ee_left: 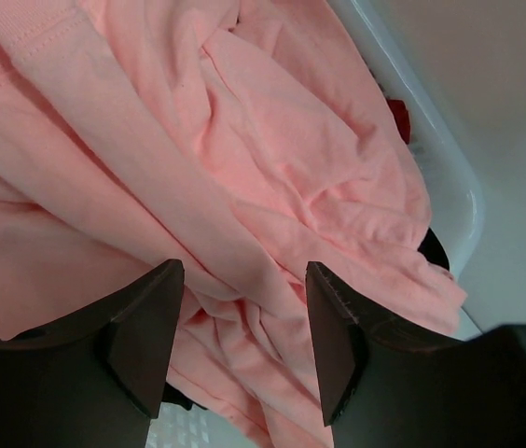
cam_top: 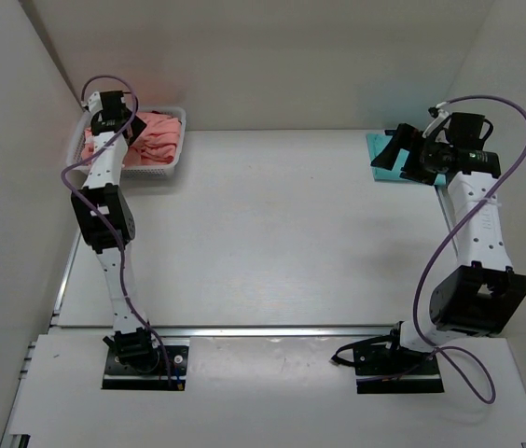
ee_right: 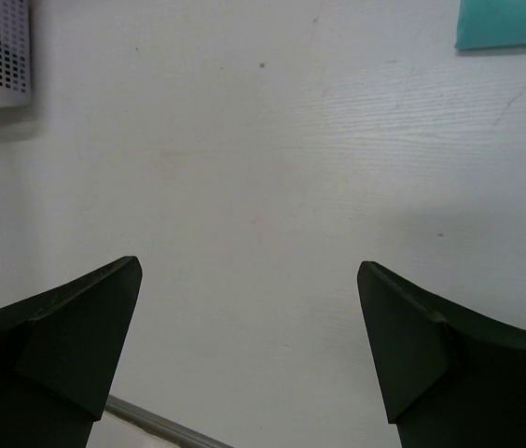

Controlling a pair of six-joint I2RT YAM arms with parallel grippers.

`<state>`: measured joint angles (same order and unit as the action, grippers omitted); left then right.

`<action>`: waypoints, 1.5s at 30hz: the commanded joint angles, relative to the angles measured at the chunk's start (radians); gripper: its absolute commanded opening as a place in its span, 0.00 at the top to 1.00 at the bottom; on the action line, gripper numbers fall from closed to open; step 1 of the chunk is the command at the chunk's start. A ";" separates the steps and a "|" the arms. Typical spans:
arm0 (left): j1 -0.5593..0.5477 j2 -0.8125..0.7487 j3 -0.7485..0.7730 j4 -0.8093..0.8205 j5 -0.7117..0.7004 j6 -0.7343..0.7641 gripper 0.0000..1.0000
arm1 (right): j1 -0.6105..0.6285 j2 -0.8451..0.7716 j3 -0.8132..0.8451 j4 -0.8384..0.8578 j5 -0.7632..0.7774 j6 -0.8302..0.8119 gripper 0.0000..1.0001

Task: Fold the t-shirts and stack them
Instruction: Grab crumpled tshirt from bin with the left arm, then move the tshirt to the center of the board

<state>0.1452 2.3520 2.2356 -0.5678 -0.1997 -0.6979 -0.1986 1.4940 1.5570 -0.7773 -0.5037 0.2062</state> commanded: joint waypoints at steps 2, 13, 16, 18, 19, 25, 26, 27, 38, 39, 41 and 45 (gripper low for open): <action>-0.001 0.030 0.082 -0.023 -0.049 0.052 0.35 | -0.001 -0.051 -0.037 0.039 -0.015 0.015 0.01; 0.014 0.131 0.203 -0.058 0.020 0.071 0.92 | 0.030 -0.143 -0.115 0.049 0.025 0.019 0.38; 0.005 0.092 0.262 -0.046 -0.006 0.066 1.00 | 0.040 -0.193 -0.136 0.039 0.082 0.015 0.90; -0.010 0.032 0.247 -0.004 0.000 0.061 1.00 | 0.057 -0.224 -0.150 0.042 0.096 0.013 0.87; -0.015 -0.015 0.237 0.021 0.012 0.054 1.00 | 0.074 -0.247 -0.170 0.047 0.100 0.006 0.78; -0.076 -0.349 -0.017 0.161 0.060 0.079 1.00 | 0.128 -0.438 -0.331 0.232 0.191 -0.048 0.70; -0.110 -0.409 -0.034 0.190 0.057 0.115 1.00 | 0.122 -0.449 -0.369 0.275 0.183 -0.031 0.72; -0.124 -0.437 -0.045 0.194 0.054 0.135 1.00 | 0.098 -0.477 -0.383 0.289 0.160 -0.027 0.72; -0.456 -0.786 -0.013 0.180 0.135 0.095 1.00 | 0.228 -0.425 -0.275 0.061 0.377 -0.082 0.89; -0.457 -0.790 -0.016 0.181 0.161 0.048 1.00 | 0.225 -0.439 -0.282 0.061 0.361 -0.071 0.80; -0.458 -0.810 -0.020 0.177 0.197 0.008 1.00 | 0.220 -0.465 -0.299 0.067 0.326 -0.050 0.70; -0.492 -0.873 -0.236 0.247 0.172 -0.015 1.00 | 0.251 -0.508 -0.360 0.072 0.314 -0.033 0.57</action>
<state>-0.3275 1.4731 2.1304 -0.3370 -0.0471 -0.6567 0.0292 1.0336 1.2186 -0.7166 -0.1833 0.1631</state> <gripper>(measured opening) 0.082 0.419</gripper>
